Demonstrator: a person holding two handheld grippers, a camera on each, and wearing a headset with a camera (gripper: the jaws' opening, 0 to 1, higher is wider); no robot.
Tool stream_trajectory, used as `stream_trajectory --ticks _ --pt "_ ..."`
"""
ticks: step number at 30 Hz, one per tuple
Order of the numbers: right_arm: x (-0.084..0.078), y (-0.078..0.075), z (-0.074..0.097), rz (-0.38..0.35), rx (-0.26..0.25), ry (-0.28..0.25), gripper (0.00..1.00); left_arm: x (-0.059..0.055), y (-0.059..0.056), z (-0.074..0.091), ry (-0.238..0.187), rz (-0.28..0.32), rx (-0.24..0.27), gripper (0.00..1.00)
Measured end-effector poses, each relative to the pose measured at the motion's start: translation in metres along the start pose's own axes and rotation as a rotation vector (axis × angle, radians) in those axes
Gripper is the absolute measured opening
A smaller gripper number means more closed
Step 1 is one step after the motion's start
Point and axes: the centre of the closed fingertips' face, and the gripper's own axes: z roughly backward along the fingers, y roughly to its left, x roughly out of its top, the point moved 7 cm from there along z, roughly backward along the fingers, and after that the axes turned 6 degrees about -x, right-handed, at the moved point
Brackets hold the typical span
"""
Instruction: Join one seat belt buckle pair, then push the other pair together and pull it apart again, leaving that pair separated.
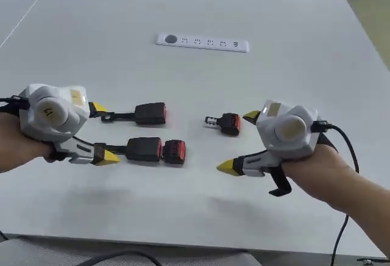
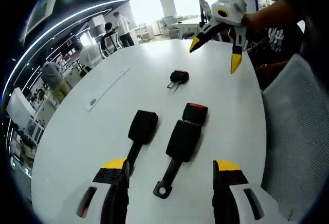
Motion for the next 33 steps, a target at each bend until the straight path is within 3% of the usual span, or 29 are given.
stream_trajectory --ticks 9,17,24,27,33 --pt "-0.012 0.006 0.018 -0.064 -0.043 -0.007 0.92 -0.032 -0.004 0.029 -0.003 0.093 0.053 0.77" --pt "-0.017 0.014 0.026 -0.086 -0.075 -0.006 1.00 -0.055 -0.007 0.044 -0.013 0.170 0.115 0.84" --pt "-0.018 0.012 0.024 -0.108 -0.095 0.002 1.00 -0.064 -0.016 0.046 -0.026 0.244 0.160 0.91" --pt "-0.017 0.012 0.023 -0.105 -0.095 -0.004 1.00 -0.067 -0.016 0.046 -0.021 0.254 0.182 0.99" --pt "-0.014 0.018 0.018 -0.096 -0.089 -0.045 1.00 -0.070 -0.016 0.051 -0.020 0.256 0.206 1.00"
